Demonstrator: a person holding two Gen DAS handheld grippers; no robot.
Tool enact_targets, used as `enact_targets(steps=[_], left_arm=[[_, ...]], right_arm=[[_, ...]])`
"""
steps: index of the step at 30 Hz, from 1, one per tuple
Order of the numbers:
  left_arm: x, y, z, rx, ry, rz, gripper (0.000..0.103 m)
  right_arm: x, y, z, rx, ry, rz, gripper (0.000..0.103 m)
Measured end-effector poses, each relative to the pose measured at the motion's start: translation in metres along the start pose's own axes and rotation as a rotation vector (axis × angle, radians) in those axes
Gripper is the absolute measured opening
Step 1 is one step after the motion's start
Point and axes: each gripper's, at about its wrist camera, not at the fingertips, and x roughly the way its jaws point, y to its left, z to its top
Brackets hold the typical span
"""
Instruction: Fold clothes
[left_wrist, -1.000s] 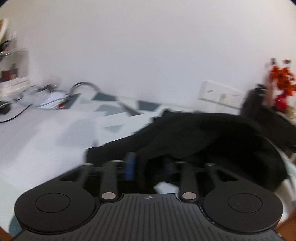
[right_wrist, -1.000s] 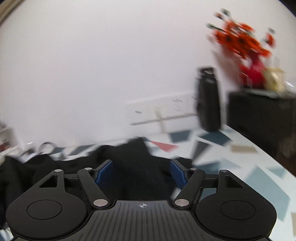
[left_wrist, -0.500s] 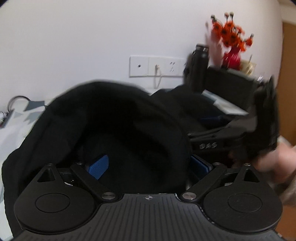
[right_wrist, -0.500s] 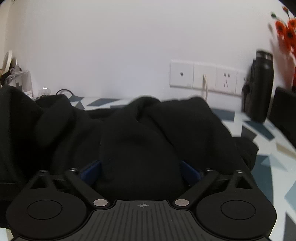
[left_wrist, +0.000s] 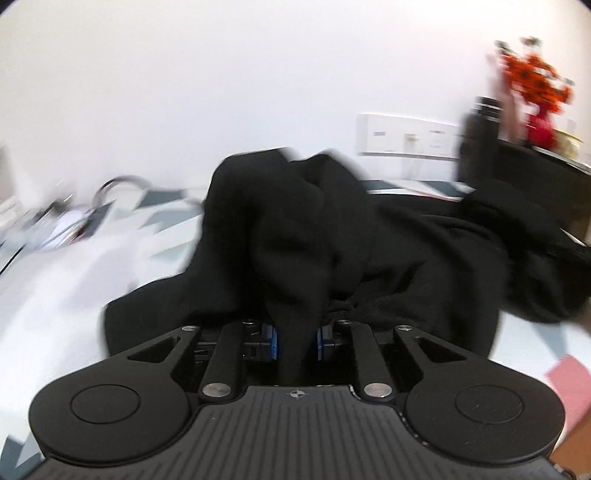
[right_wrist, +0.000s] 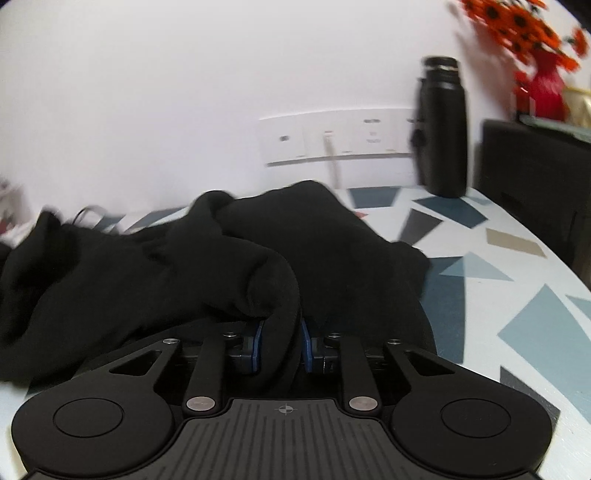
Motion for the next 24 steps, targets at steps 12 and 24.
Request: enact_targets(steps=[12, 24], left_arm=[[0.044, 0.002, 0.006, -0.083, 0.024, 0.074, 0.03], [0.088, -0.003, 0.029, -0.041, 0.068, 0.063, 0.06]], right_arm=[[0.03, 0.038, 0.012, -0.114, 0.051, 0.003, 0.058], [0.08, 0.048, 0.031, -0.156, 0.121, -0.108, 0.095]])
